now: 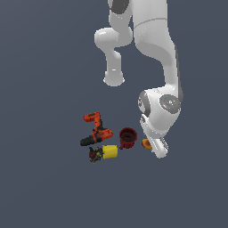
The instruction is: Pick up a designated object from a clutter of objects.
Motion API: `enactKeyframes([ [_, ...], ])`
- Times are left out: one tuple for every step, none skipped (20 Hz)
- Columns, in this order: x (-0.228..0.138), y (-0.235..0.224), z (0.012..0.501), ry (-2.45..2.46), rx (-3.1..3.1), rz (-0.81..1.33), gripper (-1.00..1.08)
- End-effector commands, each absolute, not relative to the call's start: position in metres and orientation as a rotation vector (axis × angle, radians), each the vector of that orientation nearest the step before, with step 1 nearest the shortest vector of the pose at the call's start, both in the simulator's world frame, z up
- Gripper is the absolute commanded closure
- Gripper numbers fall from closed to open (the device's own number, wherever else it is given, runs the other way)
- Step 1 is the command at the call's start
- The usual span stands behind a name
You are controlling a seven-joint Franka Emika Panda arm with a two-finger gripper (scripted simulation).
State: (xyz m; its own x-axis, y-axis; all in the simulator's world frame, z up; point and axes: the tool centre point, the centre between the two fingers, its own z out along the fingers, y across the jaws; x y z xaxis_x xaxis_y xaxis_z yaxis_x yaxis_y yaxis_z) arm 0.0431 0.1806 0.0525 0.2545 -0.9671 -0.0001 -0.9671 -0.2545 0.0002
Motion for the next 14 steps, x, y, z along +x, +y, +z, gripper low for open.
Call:
enactKeyframes([
  [0.0429, 0.1804, 0.0411, -1.919, 2.487, 0.0, -0.92],
  [0.0429, 0.1805, 0.0382, -1.919, 2.487, 0.0, -0.92],
  [0.0431, 0.1807, 0.0361, -1.919, 2.487, 0.0, -0.92],
  [0.0434, 0.1808, 0.0347, -1.919, 2.487, 0.0, -0.92],
  [0.0437, 0.181, 0.034, -1.919, 2.487, 0.0, -0.92],
  [0.0439, 0.181, 0.0339, -1.919, 2.487, 0.0, -0.92],
  [0.0439, 0.181, 0.0339, -1.919, 2.487, 0.0, 1.08],
  [0.0439, 0.181, 0.0339, -1.919, 2.487, 0.0, 1.08],
  [0.0439, 0.181, 0.0339, -1.919, 2.487, 0.0, 1.08],
  [0.0439, 0.181, 0.0339, -1.919, 2.487, 0.0, 1.08],
  [0.0439, 0.181, 0.0339, -1.919, 2.487, 0.0, 1.08],
  [0.0439, 0.181, 0.0339, -1.919, 2.487, 0.0, 1.08],
  [0.0439, 0.181, 0.0339, -1.919, 2.487, 0.0, 1.08],
  [0.0439, 0.181, 0.0339, -1.919, 2.487, 0.0, 1.08],
])
